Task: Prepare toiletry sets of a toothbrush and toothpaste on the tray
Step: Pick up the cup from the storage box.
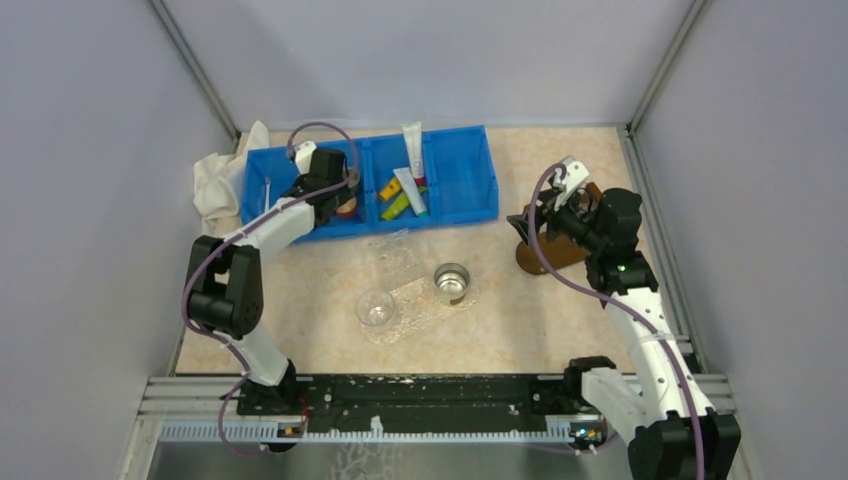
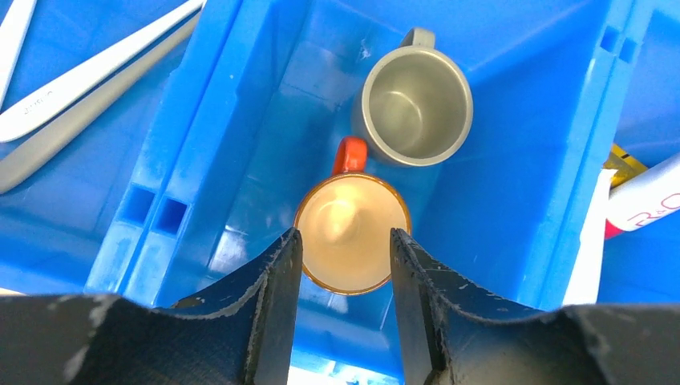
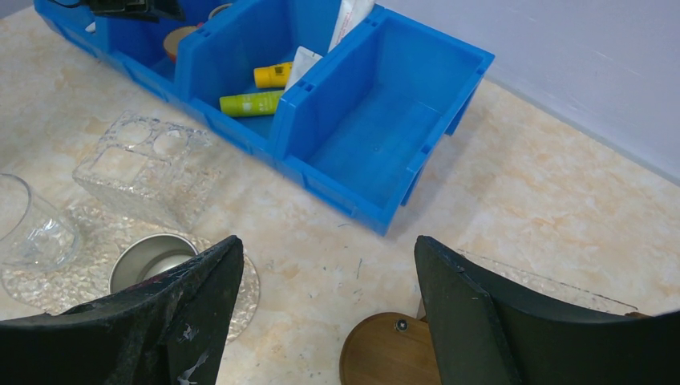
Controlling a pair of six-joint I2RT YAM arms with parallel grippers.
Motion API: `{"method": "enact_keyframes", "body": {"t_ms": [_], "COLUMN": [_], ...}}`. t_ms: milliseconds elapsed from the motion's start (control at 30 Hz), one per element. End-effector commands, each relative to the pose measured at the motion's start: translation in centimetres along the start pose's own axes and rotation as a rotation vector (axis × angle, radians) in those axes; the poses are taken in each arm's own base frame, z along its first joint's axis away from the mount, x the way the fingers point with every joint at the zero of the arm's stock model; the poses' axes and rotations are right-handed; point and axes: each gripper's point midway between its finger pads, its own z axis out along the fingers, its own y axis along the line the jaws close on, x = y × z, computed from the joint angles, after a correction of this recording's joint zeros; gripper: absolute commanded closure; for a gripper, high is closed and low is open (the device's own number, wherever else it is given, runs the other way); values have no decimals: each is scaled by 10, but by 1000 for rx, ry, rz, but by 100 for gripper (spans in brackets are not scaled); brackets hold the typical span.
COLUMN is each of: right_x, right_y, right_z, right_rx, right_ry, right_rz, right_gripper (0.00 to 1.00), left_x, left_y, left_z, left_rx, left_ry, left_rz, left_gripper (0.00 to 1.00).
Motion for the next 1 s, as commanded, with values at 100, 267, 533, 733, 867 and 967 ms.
{"method": "enact_keyframes", "body": {"t_ms": [100, 267, 533, 733, 867, 967], "right_x": [-19, -19, -19, -20, -20, -20], "right_y": [0, 0, 0, 1, 1, 2], "right_z": [-5, -5, -5, -5, -5, -5], "right_rx": [1, 1, 0, 0, -4, -11], "right_ry": [-64, -64, -65, -66, -68, -69], "right_rz": [-54, -53, -54, -55, -56, -54], "right_gripper": [22, 22, 22, 22, 22, 22], "left_x": [12, 27, 40, 27, 15, 3], "left_y": [11, 17, 18, 15, 12, 8], "left_z": [13, 24, 34, 26, 14, 2], "left_rx": [-57, -97, -92, -69, -34, 28], "left_ry": [28, 73, 118, 91, 56, 3], "left_rz": [26, 40, 40, 37, 37, 29], "left_gripper": [50, 52, 72, 93, 97, 100]}}
